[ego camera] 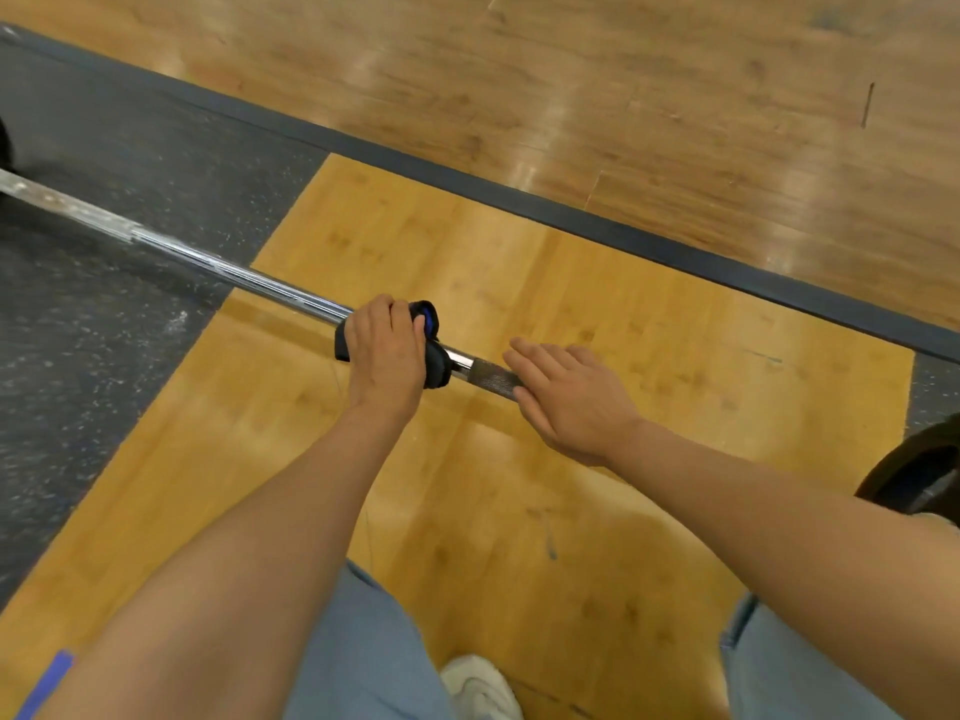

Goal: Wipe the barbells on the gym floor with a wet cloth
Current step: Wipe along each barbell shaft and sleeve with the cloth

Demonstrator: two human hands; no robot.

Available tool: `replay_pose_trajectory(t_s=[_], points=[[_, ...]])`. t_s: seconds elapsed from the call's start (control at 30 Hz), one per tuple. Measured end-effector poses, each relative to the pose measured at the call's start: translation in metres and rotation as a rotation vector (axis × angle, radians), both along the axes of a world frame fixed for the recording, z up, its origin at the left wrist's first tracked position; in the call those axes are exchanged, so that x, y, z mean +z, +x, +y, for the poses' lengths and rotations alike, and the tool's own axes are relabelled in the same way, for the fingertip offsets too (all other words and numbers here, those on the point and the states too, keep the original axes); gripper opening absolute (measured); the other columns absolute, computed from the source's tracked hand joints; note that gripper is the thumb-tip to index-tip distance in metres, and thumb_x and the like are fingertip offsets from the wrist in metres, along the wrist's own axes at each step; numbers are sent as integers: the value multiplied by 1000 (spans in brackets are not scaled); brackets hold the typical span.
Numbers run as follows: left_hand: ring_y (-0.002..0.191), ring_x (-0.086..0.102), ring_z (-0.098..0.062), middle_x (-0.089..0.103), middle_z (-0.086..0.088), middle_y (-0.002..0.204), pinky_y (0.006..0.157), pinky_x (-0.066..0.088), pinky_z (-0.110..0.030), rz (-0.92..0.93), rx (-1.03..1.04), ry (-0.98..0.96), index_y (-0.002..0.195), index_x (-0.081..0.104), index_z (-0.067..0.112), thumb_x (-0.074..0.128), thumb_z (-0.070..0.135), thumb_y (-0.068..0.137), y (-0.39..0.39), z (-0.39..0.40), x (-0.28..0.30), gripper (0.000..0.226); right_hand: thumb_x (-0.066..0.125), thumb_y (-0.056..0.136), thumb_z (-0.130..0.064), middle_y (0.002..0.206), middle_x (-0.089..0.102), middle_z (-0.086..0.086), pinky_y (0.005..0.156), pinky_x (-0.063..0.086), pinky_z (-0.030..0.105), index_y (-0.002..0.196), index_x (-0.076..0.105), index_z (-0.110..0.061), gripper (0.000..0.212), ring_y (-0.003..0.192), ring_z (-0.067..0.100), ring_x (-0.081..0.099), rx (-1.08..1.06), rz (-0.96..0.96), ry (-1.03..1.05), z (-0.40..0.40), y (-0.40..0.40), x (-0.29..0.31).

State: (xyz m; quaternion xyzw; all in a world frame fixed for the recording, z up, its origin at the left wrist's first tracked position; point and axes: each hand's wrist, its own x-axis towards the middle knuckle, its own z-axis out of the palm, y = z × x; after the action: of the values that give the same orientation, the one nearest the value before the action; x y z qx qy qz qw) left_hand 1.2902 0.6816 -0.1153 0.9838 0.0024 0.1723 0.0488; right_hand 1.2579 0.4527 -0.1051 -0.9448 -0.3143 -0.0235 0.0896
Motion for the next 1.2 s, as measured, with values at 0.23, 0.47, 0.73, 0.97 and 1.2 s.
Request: replay_pose_trajectory(t_s=[0.23, 0.47, 0.73, 0.97, 1.2], points=[[83, 62, -33, 64, -15, 97, 79, 53, -42, -16, 0, 88, 97, 64, 1, 36, 25, 96, 21, 12, -7, 38, 29, 102, -37, 133, 62, 13, 81, 55, 42, 129, 59, -6, 51, 102, 31, 66, -121, 65, -17, 56, 26, -17], [91, 60, -36, 61, -17, 102, 87, 50, -47, 154, -35, -23, 102, 63, -2, 30, 28, 98, 27, 16, -16, 45, 26, 103, -42, 134, 61, 12, 86, 53, 45, 132, 58, -7, 55, 108, 32, 64, -125, 114, -46, 64, 30, -26], [113, 51, -35, 59, -16, 119, 113, 26, -47, 281, 5, -119, 114, 62, -1, 31, 34, 96, 5, -13, -15, 50, 12, 106, -47, 125, 66, 13, 83, 54, 41, 124, 63, -5, 68, 104, 31, 67, -166, 112, -16, 67, 27, -26], [120, 52, -32, 58, -16, 124, 117, 22, -43, 284, 173, -215, 126, 56, -2, 29, 27, 96, 9, -17, -13, 51, 13, 107, -46, 125, 67, 12, 85, 54, 41, 123, 65, -6, 69, 104, 30, 67, -188, 120, -9, 66, 28, -27], [146, 22, -32, 35, -16, 153, 122, -3, -41, 262, 382, -309, 147, 34, -3, 39, 19, 102, 40, 14, -11, 50, 12, 108, -43, 120, 69, 12, 80, 56, 41, 117, 67, -6, 67, 99, 30, 68, -154, 154, -4, 67, 30, -26]])
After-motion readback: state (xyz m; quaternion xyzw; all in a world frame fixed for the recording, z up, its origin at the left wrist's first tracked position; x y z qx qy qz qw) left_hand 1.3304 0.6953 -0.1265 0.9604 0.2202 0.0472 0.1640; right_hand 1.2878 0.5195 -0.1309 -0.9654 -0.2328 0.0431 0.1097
